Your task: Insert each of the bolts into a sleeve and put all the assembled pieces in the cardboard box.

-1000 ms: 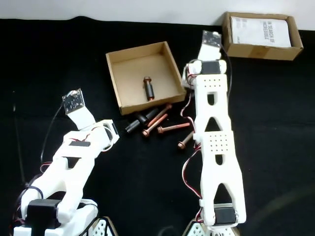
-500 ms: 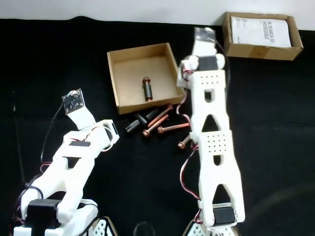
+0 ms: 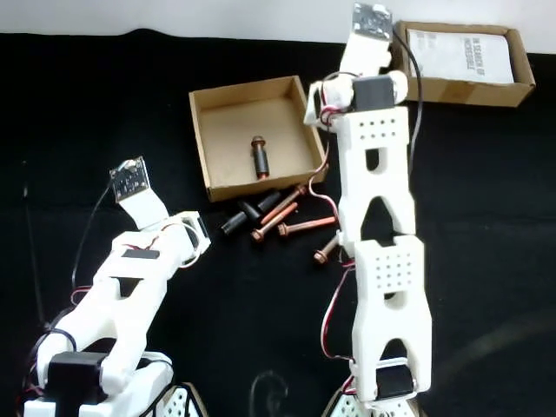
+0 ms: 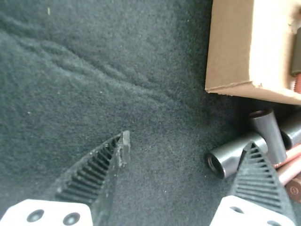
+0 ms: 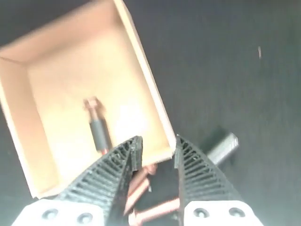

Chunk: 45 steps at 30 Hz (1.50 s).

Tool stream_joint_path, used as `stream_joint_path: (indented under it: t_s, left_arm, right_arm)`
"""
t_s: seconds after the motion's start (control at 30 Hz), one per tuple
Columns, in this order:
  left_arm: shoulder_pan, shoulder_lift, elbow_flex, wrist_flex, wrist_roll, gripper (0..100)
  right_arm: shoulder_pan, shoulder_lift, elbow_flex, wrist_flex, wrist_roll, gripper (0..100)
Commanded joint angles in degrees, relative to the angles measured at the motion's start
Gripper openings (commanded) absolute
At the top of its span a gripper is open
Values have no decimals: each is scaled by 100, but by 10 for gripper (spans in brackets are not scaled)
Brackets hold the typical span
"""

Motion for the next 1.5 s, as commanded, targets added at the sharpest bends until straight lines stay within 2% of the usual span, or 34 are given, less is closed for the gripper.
stream_joint_path:
  t_s: [0.0, 0.1, 0.23, 0.6, 1.23, 1.47]
  left_arm:
    - [-48, 4, -198, -79, 53, 357]
    - [-48, 4, -207, -79, 53, 357]
    - [-48, 4, -207, -79, 44, 357]
    - [-40, 4, -207, -70, 35, 361]
    - [-40, 4, -215, -70, 26, 361]
    - [-40, 40, -646, 774, 53, 361]
  right_arm:
    - [66, -998, 1516, 40, -264, 104]
    - [92, -1200, 2448, 22, -475, 104]
    - [119, -1077, 2800, -57, -519, 104]
    - [602, -259, 2782, -673, -686, 104]
    - [778, 549, 2774, -1165, -677, 104]
    - [804, 585, 2835, -1666, -668, 104]
